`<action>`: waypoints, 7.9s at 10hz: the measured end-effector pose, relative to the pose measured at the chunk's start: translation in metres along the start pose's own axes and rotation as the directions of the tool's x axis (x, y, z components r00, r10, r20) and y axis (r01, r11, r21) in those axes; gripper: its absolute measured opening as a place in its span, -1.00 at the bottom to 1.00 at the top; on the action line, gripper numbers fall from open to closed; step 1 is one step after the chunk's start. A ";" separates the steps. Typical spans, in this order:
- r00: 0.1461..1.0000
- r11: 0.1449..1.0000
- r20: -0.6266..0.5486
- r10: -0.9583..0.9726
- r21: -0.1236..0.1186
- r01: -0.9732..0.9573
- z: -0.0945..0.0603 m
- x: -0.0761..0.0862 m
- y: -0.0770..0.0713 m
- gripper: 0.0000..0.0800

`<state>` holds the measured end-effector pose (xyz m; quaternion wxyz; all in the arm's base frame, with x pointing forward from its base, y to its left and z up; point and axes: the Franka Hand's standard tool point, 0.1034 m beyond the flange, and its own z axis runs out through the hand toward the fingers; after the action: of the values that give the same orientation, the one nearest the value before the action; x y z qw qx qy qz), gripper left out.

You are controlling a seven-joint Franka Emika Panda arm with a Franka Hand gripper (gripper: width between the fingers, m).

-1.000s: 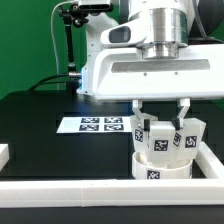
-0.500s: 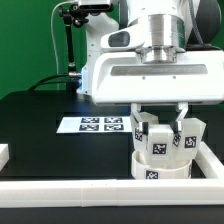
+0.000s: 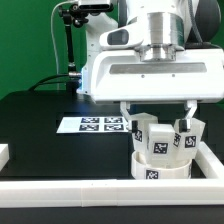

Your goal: Assemble stool

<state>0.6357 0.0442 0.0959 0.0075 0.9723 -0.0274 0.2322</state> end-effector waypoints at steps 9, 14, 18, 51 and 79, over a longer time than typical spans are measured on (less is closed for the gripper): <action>0.991 1.000 0.133 0.014 0.018 -0.016 -0.016 0.005 0.003 0.62; 0.910 0.999 0.414 0.028 0.025 -0.042 -0.010 -0.001 0.001 0.62; 0.910 0.999 0.413 0.024 0.025 -0.038 -0.004 -0.005 -0.004 0.62; -0.196 -0.167 0.032 0.980 -0.400 -0.901 0.002 -0.015 -0.041 -0.15; 0.505 0.596 0.341 0.793 -0.259 -0.760 -0.012 0.002 -0.041 0.62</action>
Offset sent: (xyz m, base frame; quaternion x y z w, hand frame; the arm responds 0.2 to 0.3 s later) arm 0.0043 -0.0103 0.0252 -0.0050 -0.0312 -0.0158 0.9994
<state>0.6341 0.0851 0.1076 -0.0671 0.8803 -0.4695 -0.0067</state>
